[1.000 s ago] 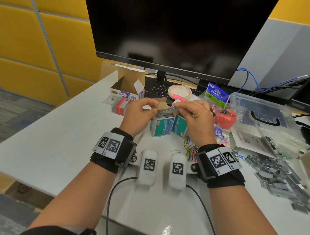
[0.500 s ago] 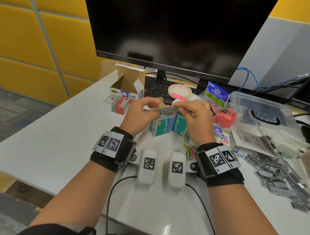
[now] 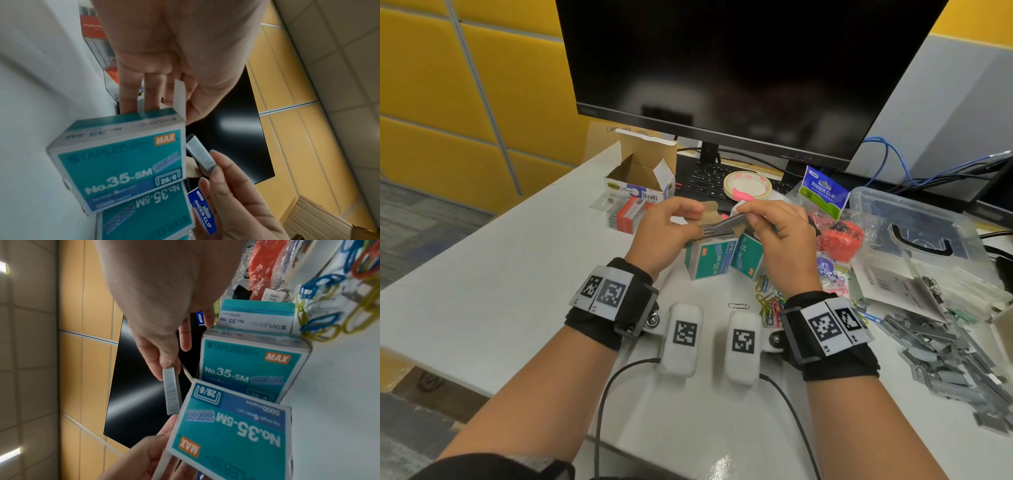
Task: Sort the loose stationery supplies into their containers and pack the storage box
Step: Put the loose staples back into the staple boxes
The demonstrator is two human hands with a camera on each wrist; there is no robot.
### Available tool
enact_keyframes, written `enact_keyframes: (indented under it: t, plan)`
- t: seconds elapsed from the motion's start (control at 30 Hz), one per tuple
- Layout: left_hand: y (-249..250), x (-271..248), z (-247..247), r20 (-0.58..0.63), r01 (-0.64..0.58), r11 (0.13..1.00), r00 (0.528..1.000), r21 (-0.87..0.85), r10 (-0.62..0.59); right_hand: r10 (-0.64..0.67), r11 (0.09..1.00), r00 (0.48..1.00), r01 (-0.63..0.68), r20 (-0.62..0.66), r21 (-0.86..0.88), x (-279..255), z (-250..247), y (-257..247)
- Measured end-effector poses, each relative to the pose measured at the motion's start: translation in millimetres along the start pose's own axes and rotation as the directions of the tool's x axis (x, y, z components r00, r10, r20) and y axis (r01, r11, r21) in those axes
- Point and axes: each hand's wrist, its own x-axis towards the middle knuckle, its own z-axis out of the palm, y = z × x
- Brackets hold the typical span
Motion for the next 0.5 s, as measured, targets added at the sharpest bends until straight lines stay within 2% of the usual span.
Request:
enact_keyframes:
  t: [0.3,0.5]
  plan:
    - [-3.6,2.5,0.0,-0.005,-0.003,0.999,1.0,-0.047,0.003,-0.054,0.998,0.997,0.053,0.063,0.026,-0.9,-2.3,-1.9]
    - [-5.0,3.0,0.7,-0.01,-0.008,0.999,1.0,-0.05,0.007,-0.091,0.995,0.994,0.093,0.069,-0.028,-0.2,-3.9,-4.6]
